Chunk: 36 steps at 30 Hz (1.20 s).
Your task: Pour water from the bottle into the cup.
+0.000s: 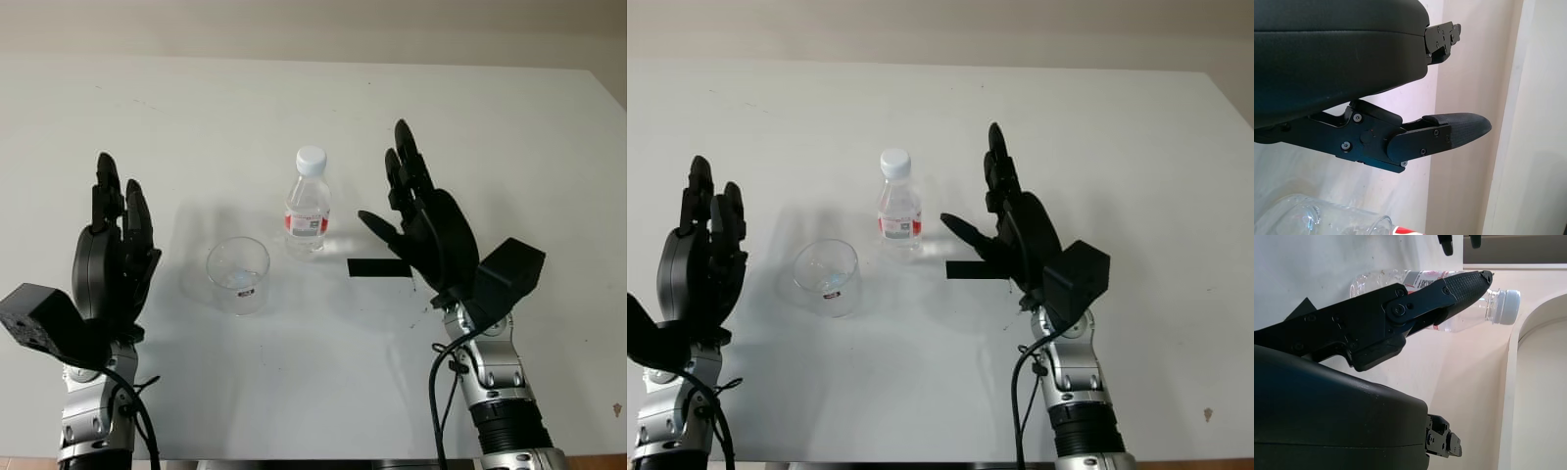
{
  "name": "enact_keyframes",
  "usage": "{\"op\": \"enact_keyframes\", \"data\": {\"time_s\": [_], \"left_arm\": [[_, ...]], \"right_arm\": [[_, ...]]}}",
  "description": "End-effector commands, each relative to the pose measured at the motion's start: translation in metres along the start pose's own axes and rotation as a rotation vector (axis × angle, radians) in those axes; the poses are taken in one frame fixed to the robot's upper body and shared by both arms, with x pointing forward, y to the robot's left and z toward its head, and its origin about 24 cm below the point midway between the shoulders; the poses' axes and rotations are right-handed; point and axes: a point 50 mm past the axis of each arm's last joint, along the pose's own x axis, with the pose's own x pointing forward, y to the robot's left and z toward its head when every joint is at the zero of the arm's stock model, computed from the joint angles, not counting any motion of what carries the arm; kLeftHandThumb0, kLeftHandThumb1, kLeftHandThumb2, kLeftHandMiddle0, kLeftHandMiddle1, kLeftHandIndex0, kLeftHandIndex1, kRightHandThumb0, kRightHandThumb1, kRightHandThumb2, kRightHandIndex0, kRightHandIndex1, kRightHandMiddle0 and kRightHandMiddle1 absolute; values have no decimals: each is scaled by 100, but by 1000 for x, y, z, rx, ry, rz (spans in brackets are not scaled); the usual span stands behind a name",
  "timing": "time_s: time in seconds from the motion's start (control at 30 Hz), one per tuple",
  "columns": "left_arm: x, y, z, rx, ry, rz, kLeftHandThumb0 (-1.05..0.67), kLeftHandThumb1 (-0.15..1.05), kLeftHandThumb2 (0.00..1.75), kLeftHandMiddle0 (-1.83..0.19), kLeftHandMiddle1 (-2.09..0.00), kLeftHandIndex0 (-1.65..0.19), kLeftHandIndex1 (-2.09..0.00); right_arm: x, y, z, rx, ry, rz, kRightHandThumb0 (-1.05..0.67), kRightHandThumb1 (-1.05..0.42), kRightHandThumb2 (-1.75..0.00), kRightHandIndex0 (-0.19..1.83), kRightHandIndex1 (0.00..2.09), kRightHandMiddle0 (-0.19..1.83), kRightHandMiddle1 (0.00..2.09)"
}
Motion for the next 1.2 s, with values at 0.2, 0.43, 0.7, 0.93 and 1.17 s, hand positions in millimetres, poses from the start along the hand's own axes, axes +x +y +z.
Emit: {"op": "enact_keyframes", "data": {"time_s": [0.2,0.43,0.7,0.93,1.17], "left_arm": [[-3,0,2,22,-6,3,-69,105,57,16,-6,17,-4],[0,-1,0,17,2,3,-70,105,57,16,-5,19,-4],[0,-5,0,4,1,3,-71,105,58,17,-5,19,-3],[1,-5,1,-4,-6,-1,-70,105,58,19,-5,19,-1],[3,-4,1,10,-10,16,-71,105,57,18,-6,19,-2]], "right_arm": [[-5,-4,0,-45,11,58,-89,-97,-5,-19,0,-19,0],[16,2,10,-71,-13,134,-92,-94,-5,-19,0,-19,0],[50,15,19,-119,9,227,-98,-93,-5,-19,0,-19,0],[63,26,12,-193,12,269,-99,-93,-5,-19,0,-19,0],[65,32,4,-187,25,287,-97,-92,-5,-19,0,-19,0]]}}
